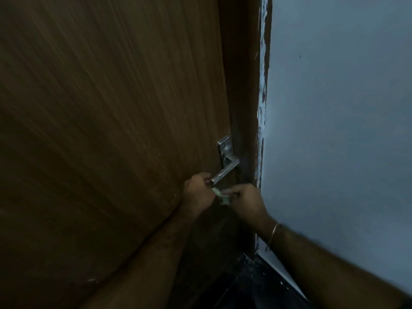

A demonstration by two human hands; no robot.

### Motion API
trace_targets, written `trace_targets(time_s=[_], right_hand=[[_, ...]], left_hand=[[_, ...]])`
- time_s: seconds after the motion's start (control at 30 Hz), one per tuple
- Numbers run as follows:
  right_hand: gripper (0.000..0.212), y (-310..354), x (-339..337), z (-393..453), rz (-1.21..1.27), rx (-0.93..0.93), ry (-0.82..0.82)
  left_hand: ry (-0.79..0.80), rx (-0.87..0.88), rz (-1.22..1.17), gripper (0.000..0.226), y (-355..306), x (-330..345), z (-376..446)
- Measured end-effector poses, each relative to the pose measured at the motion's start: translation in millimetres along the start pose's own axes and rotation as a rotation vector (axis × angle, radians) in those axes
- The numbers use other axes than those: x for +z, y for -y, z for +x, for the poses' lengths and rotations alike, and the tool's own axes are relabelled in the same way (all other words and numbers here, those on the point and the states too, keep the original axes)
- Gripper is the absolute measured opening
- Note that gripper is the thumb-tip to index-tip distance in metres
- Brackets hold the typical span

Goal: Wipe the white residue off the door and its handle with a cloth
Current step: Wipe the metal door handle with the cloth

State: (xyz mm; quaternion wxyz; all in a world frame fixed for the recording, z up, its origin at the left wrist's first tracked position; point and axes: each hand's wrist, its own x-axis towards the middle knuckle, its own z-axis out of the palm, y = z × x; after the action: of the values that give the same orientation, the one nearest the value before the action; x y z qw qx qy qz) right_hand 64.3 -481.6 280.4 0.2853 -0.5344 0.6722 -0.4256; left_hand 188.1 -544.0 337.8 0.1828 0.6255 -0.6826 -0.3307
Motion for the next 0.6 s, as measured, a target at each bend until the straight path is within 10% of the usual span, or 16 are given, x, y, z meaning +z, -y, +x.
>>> trace_targets(time_s=[0.17, 0.5, 0.6], right_hand=[[0.024, 8, -28, 32, 0.038, -0.055, -0.563], [0.018, 30, 29, 19, 0.051, -0.187, -0.464], [0.016, 29, 0, 44, 0.180, 0.062, -0.497]], left_hand=[[-0.012, -0.021, 0.056, 0.044, 12, -7, 6], [0.009, 0.040, 0.041, 0.027, 2, -5, 7], [0.038, 0.072, 0.063, 0.031, -3, -5, 4]])
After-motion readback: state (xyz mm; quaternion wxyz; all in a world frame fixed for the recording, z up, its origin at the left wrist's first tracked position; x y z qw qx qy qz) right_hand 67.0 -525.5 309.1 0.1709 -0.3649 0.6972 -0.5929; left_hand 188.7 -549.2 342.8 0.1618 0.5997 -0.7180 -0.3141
